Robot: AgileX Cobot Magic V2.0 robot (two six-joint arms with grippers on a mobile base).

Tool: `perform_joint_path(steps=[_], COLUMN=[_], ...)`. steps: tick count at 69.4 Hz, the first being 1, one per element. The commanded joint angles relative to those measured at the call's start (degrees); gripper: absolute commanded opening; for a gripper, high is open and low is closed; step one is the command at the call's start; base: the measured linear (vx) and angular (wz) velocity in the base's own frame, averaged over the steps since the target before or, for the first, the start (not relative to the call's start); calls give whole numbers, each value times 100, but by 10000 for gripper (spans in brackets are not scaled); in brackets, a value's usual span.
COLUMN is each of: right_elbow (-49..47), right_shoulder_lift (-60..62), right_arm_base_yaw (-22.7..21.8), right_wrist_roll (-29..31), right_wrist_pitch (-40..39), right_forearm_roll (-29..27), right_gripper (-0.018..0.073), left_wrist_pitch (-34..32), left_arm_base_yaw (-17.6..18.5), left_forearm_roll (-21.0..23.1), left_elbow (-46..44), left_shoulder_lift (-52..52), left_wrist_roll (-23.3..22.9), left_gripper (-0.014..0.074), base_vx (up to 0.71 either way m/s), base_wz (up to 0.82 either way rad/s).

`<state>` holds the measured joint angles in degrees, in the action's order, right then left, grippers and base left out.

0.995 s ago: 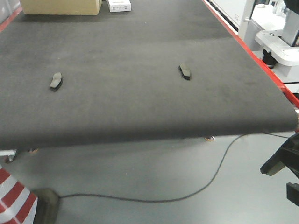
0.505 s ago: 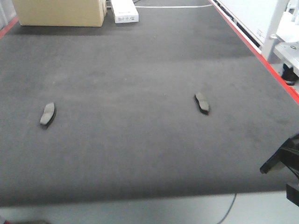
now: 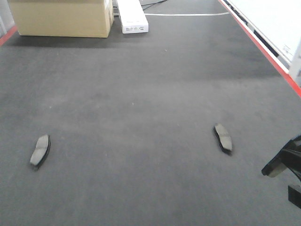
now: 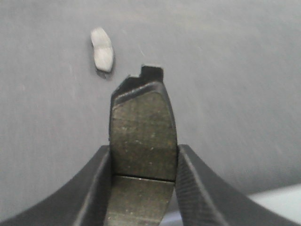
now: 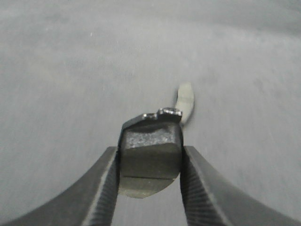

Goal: Move and align brake pads A on conveyor
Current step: 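Drive the base up to the conveyor belt edge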

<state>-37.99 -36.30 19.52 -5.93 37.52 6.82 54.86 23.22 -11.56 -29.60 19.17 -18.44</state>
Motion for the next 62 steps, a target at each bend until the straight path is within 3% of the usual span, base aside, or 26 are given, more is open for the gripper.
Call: perform_joint_path(steps=[1,62], right_elbow=[-163,-163], right_shoulder_lift=[3,3], right_arm_base_yaw=[-5,-5], right_wrist_roll=[21,21], right_wrist_pitch=[-521,-514], right_forearm_roll=[66,66], right_gripper=[-4,-4], left_wrist_pitch=[-454,-454], left_arm_base_yaw=[16,16], left_forearm_roll=[-75,-75], left_elbow=[-155,-155], left_shoulder_lift=[38,38], left_wrist_roll=[-44,-44], left_gripper=[-6,-6], base_vx=[24,8], base_wz=[7,3])
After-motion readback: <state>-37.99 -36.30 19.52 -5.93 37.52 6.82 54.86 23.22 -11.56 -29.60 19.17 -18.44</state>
